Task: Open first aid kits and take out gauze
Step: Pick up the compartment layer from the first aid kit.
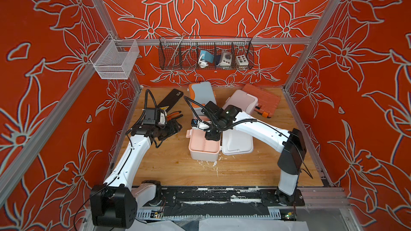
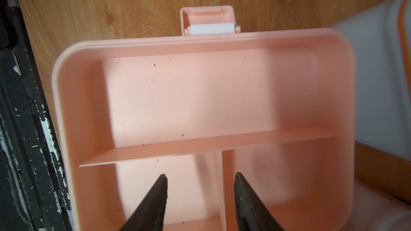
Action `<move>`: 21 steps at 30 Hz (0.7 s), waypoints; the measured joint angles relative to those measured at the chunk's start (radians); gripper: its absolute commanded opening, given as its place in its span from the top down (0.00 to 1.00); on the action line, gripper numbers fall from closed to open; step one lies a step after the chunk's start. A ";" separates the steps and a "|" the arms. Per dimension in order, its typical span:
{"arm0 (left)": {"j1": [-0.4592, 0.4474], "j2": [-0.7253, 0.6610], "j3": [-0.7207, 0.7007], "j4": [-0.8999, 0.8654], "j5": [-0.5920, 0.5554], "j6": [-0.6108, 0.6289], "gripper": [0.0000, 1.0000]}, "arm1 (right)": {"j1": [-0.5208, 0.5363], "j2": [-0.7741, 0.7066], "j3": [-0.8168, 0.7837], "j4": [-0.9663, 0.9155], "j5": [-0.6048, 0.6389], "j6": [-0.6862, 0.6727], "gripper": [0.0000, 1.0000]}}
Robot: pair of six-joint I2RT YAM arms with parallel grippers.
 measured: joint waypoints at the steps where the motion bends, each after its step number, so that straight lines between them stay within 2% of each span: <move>1: 0.006 -0.001 0.000 0.000 0.005 0.005 0.24 | 0.002 0.015 0.001 -0.003 0.007 -0.004 0.53; 6: 0.025 -0.006 -0.008 0.005 0.024 0.021 0.24 | 0.006 0.065 0.016 -0.019 0.049 -0.023 0.56; 8: 0.028 -0.006 -0.013 0.005 0.029 0.026 0.24 | 0.006 0.070 0.026 -0.025 0.065 -0.027 0.61; 14: 0.032 -0.015 -0.018 0.006 0.038 0.033 0.24 | 0.006 0.112 0.077 -0.045 0.082 -0.044 0.98; 21: 0.033 -0.026 -0.023 0.010 0.055 0.032 0.24 | 0.006 0.119 0.092 -0.058 0.082 -0.053 1.00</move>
